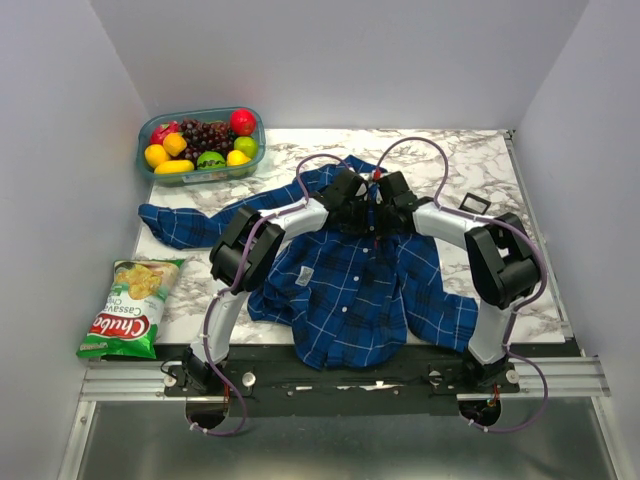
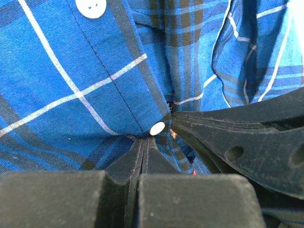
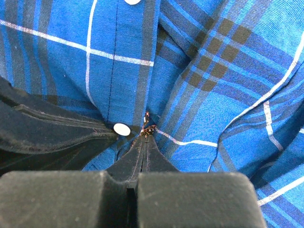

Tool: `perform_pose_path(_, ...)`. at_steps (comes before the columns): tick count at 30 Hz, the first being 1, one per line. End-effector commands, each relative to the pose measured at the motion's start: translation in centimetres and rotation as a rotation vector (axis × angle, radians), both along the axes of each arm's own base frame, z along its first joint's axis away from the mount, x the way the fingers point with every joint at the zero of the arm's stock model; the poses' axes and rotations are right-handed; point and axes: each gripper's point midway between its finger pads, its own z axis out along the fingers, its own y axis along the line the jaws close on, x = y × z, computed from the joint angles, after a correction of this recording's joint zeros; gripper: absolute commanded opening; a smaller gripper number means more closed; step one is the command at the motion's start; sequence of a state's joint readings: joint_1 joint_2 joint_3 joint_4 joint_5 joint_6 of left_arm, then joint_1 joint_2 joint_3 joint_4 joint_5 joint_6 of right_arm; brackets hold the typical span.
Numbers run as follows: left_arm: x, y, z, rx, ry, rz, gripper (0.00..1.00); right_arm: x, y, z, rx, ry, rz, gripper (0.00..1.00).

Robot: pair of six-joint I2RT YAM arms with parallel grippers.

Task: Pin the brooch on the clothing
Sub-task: Pin the brooch onto the flattened clothing.

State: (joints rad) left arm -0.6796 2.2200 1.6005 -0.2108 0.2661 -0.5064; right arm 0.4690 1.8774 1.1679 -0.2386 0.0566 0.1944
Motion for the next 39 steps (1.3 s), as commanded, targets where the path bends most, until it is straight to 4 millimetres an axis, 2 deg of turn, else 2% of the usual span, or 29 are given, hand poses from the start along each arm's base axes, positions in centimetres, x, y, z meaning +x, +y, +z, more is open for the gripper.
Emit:
perform_pose_path(1, -3.5, 1.3, -5.7, 0.136, 0.107, -0.063, 0.0, -2.4, 0.3, -3.8, -0.029, 0.161, 0.011, 0.0)
perform_pose_path(8, -3.6, 1.3, -5.5, 0.136, 0.104, -0.066, 0.0, -3.3, -0.5, -4.5, -0.062, 0.224, -0.041, 0.0)
perform_pose_path(26, -4.1, 1.8, -5.8, 0.139, 0.117, -0.063, 0.0, -3.2, -1.7, -4.3, -0.074, 0.255, -0.208, 0.01)
perform_pose_path(39, -4.9, 1.0, -5.5, 0.143, 0.11, -0.087, 0.0, -3.5, -2.4, -4.4, -0.067, 0.338, -0.326, 0.01)
